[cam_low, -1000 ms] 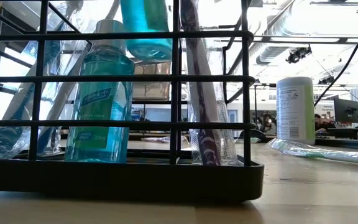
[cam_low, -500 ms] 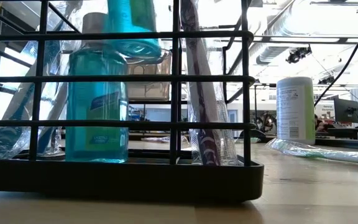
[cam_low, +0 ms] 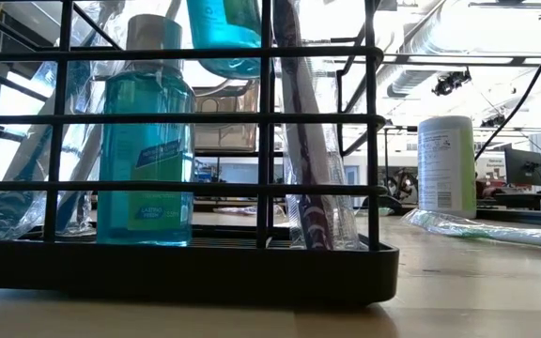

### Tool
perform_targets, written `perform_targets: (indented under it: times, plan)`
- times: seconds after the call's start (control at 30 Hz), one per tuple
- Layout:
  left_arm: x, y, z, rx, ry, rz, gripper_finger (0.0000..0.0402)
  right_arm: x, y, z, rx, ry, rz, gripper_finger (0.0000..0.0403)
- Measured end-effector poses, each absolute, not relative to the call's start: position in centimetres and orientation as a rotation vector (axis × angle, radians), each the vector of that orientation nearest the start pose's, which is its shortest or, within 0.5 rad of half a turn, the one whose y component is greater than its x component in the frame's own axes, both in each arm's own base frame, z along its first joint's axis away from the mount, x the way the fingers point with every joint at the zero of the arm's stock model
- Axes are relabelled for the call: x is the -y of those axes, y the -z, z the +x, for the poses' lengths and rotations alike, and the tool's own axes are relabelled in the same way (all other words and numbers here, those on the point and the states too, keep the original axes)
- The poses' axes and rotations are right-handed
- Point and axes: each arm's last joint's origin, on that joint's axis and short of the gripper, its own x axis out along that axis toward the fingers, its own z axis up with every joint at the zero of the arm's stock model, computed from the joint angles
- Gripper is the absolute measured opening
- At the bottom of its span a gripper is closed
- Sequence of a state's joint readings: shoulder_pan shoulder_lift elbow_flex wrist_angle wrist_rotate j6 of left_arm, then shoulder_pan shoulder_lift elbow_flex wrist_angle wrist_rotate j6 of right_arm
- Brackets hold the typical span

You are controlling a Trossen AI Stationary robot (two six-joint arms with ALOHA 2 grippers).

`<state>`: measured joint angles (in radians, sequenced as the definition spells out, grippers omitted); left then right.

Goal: Pick & Place toothbrushing station
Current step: Put the blue mouthwash into the black wire organizer

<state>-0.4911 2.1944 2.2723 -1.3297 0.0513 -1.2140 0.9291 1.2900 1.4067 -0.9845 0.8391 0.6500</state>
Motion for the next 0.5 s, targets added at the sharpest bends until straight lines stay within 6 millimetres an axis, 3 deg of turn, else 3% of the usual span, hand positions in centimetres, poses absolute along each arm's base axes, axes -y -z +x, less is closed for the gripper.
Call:
perform_targets:
  times: [0.5]
  plan:
    - [20.98, -30.45, 39.0, -1.319, -0.297, -0.682, 0.0092, -17.88, -37.87, 16.05, -0.539, 0.095, -0.041, 0.0171]
